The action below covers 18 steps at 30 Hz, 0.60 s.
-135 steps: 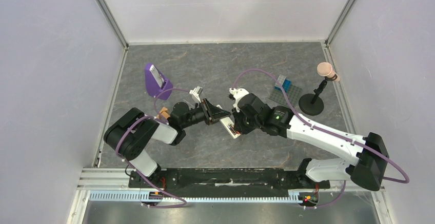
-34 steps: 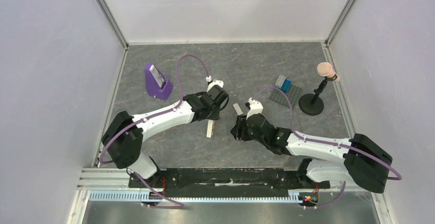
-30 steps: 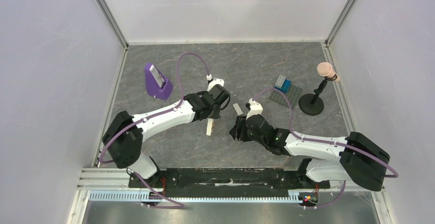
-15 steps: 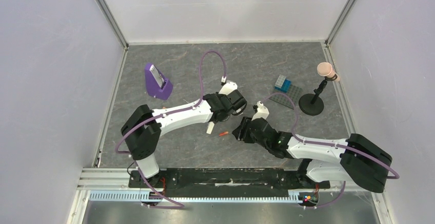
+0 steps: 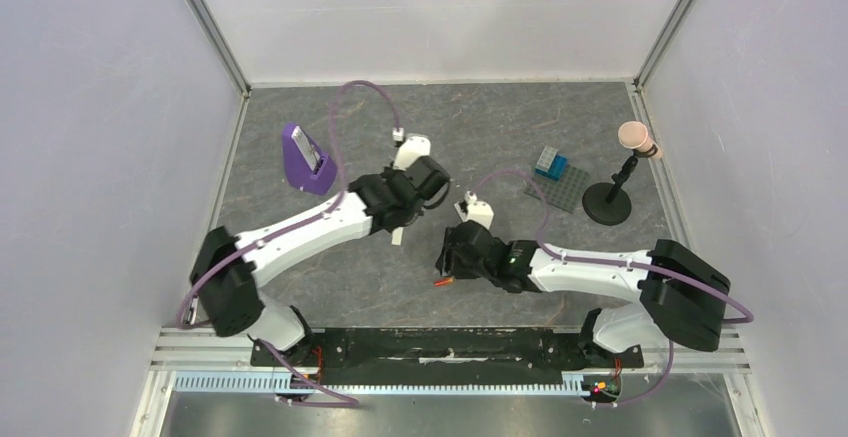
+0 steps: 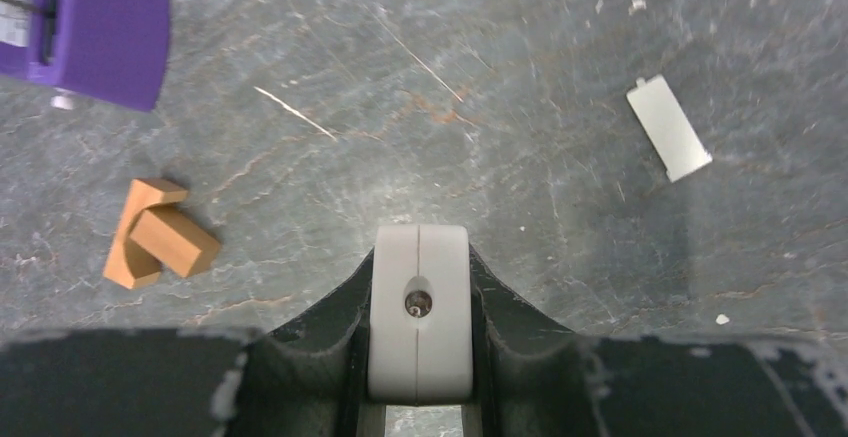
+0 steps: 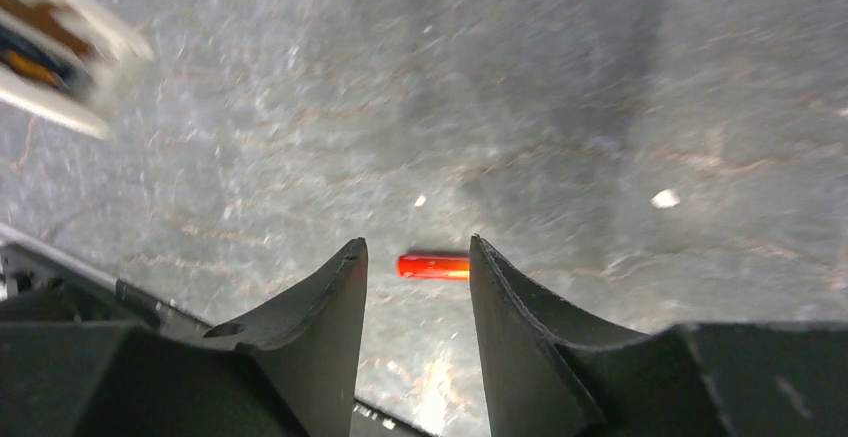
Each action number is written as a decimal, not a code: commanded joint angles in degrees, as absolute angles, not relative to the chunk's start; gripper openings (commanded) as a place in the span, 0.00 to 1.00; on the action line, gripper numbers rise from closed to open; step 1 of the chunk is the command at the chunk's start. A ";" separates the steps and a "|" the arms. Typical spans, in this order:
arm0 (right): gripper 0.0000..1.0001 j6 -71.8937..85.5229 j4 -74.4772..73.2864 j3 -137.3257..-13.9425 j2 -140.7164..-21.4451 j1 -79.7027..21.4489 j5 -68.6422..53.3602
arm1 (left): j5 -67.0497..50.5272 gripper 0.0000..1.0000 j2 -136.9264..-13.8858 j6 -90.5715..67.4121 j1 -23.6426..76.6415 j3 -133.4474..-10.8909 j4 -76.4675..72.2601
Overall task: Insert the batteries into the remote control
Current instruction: Pick up the battery from the center of the board.
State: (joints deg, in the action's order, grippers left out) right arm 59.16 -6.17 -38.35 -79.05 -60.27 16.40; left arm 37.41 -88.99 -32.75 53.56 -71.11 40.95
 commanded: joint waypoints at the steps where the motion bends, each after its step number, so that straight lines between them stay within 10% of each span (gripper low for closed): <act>1: 0.46 63.70 -14.80 -42.09 -80.43 -64.20 14.09 | 37.92 0.02 -80.44 -34.33 49.81 -69.35 39.18; 18: 0.57 80.13 -14.59 -40.25 -85.26 -68.38 13.86 | 31.65 0.02 -67.89 -30.99 42.82 -62.26 37.09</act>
